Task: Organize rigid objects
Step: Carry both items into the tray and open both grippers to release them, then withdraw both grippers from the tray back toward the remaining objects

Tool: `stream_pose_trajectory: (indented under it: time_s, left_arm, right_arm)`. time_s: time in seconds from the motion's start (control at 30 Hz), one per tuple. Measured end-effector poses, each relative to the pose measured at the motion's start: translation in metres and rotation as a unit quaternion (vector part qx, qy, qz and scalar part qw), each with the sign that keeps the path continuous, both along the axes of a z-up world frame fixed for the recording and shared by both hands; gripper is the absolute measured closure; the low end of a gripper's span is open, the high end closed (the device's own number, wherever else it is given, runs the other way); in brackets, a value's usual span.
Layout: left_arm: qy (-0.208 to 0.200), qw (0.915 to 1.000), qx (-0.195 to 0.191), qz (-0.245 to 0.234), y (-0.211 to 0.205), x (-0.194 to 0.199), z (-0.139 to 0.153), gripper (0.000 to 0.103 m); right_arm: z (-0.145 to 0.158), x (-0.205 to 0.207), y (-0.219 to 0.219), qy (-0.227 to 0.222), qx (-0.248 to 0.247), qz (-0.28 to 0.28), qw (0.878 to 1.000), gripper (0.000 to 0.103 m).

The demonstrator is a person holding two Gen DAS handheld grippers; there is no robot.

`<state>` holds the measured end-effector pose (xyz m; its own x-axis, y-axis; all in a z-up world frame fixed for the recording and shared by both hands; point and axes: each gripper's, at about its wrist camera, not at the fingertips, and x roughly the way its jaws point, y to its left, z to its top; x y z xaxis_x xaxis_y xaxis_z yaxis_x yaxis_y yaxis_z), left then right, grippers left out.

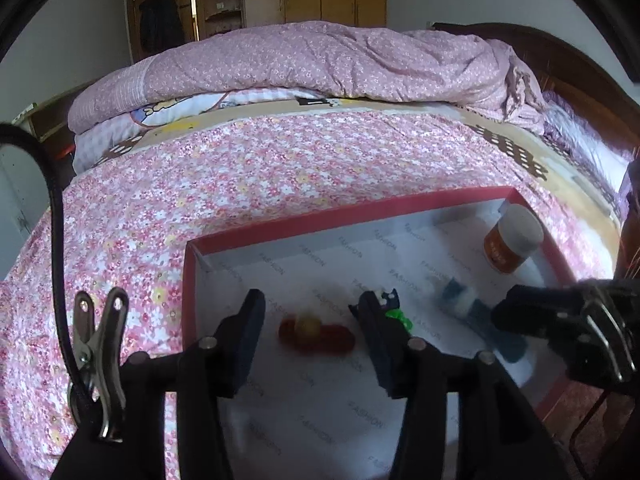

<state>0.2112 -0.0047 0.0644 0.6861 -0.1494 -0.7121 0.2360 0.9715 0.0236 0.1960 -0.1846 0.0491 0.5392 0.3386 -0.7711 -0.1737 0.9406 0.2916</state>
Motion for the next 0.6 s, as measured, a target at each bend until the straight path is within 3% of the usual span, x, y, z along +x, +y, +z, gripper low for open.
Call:
stream_pose_trajectory:
  time_s: [0.17, 0.4, 0.6]
  left_arm:
    - [0.009, 0.9999, -0.007, 0.008, 0.001, -0.009, 0.005, 0.046]
    - [-0.007, 0.9999, -0.003, 0.011, -0.001, -0.030, 0.023, 0.045]
    - [-0.011, 0.9998, -0.004, 0.017, 0.001, -0.056, 0.031, 0.044]
  right_arm:
    - [0.009, -0.009, 0.000, -0.013, 0.005, 0.008, 1.000, 0.074]
    - [0.019, -0.032, -0.002, -0.031, 0.015, 0.016, 0.999, 0.064]
    - [0.023, -0.052, -0.007, -0.042, 0.018, 0.021, 0.999, 0.063]
